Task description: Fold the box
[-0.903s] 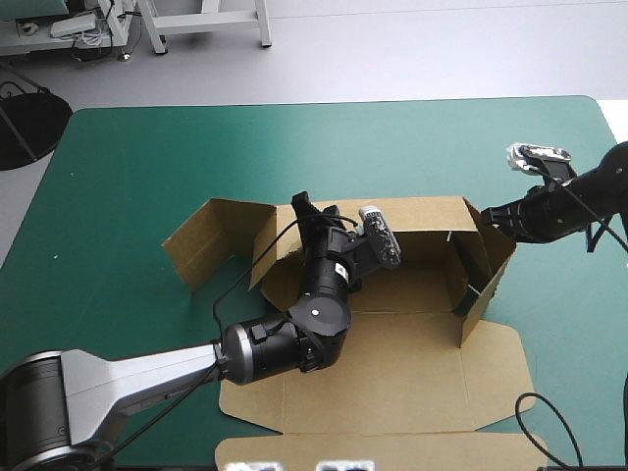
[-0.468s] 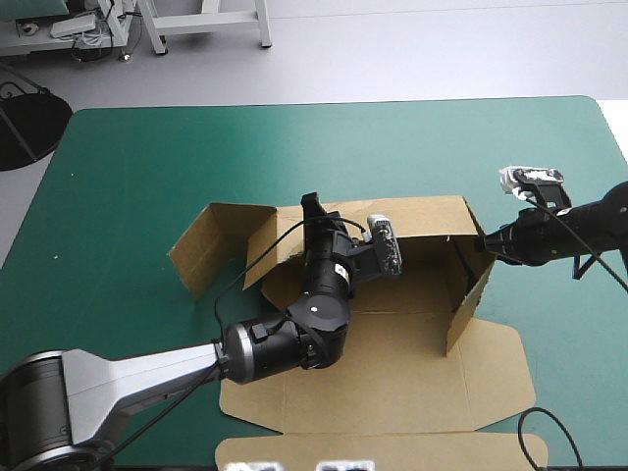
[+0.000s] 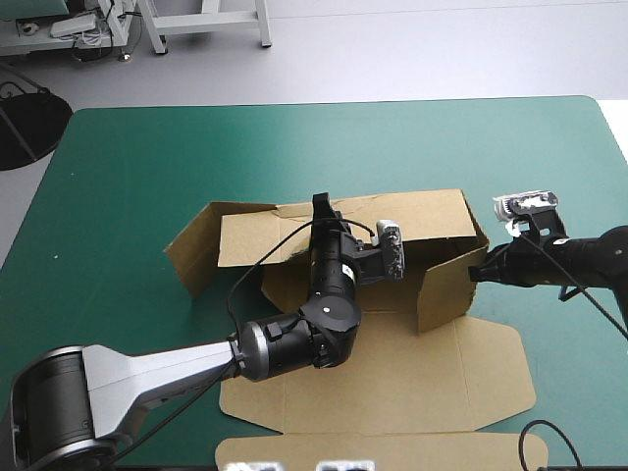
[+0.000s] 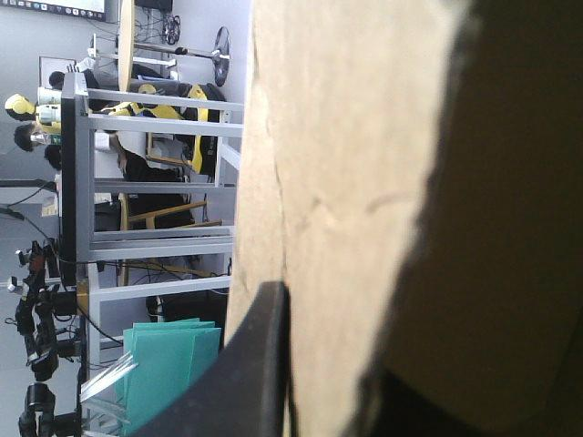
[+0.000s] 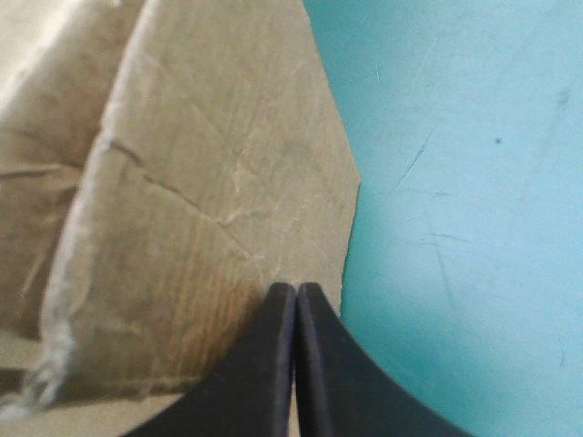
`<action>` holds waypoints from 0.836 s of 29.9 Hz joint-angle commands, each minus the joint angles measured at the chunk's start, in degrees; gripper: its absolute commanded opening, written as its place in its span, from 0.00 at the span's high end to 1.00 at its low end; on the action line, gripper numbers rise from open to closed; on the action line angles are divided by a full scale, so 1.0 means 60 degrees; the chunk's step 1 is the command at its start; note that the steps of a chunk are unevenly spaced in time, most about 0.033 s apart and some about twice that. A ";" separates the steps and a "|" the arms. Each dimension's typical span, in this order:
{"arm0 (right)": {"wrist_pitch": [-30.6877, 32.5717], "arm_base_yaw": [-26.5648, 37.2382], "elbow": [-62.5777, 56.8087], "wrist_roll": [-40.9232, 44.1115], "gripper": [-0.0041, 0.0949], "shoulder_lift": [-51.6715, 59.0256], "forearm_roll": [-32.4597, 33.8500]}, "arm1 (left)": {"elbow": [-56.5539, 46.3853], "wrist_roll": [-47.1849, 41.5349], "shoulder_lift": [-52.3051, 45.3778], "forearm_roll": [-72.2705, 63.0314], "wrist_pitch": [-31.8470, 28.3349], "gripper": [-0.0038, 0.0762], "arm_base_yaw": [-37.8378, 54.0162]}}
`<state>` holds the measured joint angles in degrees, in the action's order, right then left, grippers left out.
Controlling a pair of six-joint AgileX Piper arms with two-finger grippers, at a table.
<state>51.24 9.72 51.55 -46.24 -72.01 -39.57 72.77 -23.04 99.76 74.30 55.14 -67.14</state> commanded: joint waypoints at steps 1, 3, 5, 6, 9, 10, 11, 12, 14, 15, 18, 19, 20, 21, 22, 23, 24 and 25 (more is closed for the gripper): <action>-0.0192 0.0045 0.0183 -0.0616 0.96 0.0296 -0.0500 | 0.0036 -0.0047 -0.0066 -0.1094 -0.0743 0.96 -0.0065; -0.0192 0.0045 0.0183 -0.0616 0.88 0.0296 -0.0454 | 0.0036 -0.0047 -0.0066 -0.1010 -0.0726 0.96 -0.0065; -0.0142 0.0010 0.0183 -0.0616 0.77 0.0296 -0.0178 | 0.0036 -0.0047 -0.0066 -0.1010 -0.0726 0.96 -0.0065; -0.0090 0.0010 0.0183 -0.0616 0.70 0.0296 -0.0072 | 0.0036 -0.0047 -0.0066 -0.1010 -0.0726 0.96 -0.0065; 0.0265 0.0010 0.0183 -0.1243 0.53 0.0296 -0.0001 | 0.0036 -0.0047 -0.0066 -0.1010 -0.0726 0.96 -0.0048; 0.0403 0.0010 0.0183 -0.1698 0.51 0.0296 0.0001 | 0.0036 -0.0047 -0.0066 -0.1010 -0.0726 0.96 -0.0030; 0.0601 0.0010 0.0183 -0.2170 0.49 0.0296 0.0001 | 0.0036 -0.0047 -0.0066 -0.1010 -0.0707 0.96 -0.0030; 0.0822 0.0010 0.0183 -0.2547 0.49 0.0296 0.0001 | 0.0036 -0.0047 -0.0066 -0.1010 -0.0706 0.96 -0.0030; 0.1097 0.0010 0.0200 -0.3077 0.49 0.0296 -0.0101 | 0.0036 -0.0047 -0.0066 -0.0971 -0.0706 0.96 -0.0030; 0.1152 0.0010 0.0200 -0.3206 0.49 0.0296 -0.0241 | 0.0036 -0.0047 -0.0066 -0.0971 -0.0730 0.96 -0.0030; 0.1192 0.0010 0.0200 -0.3372 0.49 0.0296 -0.0638 | 0.0036 -0.0047 -0.0066 -0.0971 -0.0739 0.96 -0.0030; 0.1192 0.0010 0.0200 -0.3445 0.49 0.0296 -0.0695 | 0.0036 -0.0047 -0.0066 -0.0971 -0.0739 0.96 -0.0030; 0.1192 0.0010 0.0200 -0.3464 0.49 0.0296 -0.0692 | 0.0036 -0.0047 -0.0066 -0.0971 -0.0739 0.96 -0.0030; 0.1192 0.0010 0.0200 -0.3464 0.49 0.0296 -0.0692 | 0.0036 -0.0047 -0.0066 -0.0971 -0.0739 0.96 -0.0030; 0.1146 0.0010 0.0200 -0.3464 0.49 0.0296 -0.0719 | 0.0036 -0.0047 -0.0066 -0.0971 -0.0739 0.96 -0.0030; 0.1072 0.0010 0.0182 -0.3464 0.49 0.0296 -0.0803 | 0.0036 -0.0047 -0.0066 -0.0971 -0.0761 0.96 -0.0030; 0.0943 0.0010 0.0167 -0.3464 0.49 0.0277 -0.0977 | 0.0036 -0.0047 -0.0066 -0.0971 -0.0817 0.96 -0.0030; 0.0817 0.0010 0.0141 -0.3539 0.49 0.0247 -0.1223 | 0.0036 -0.0047 -0.0066 -0.0947 -0.0871 0.96 -0.0030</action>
<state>57.71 9.72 51.30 -66.28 -71.82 -41.69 72.77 -22.70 99.95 74.81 55.15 -66.91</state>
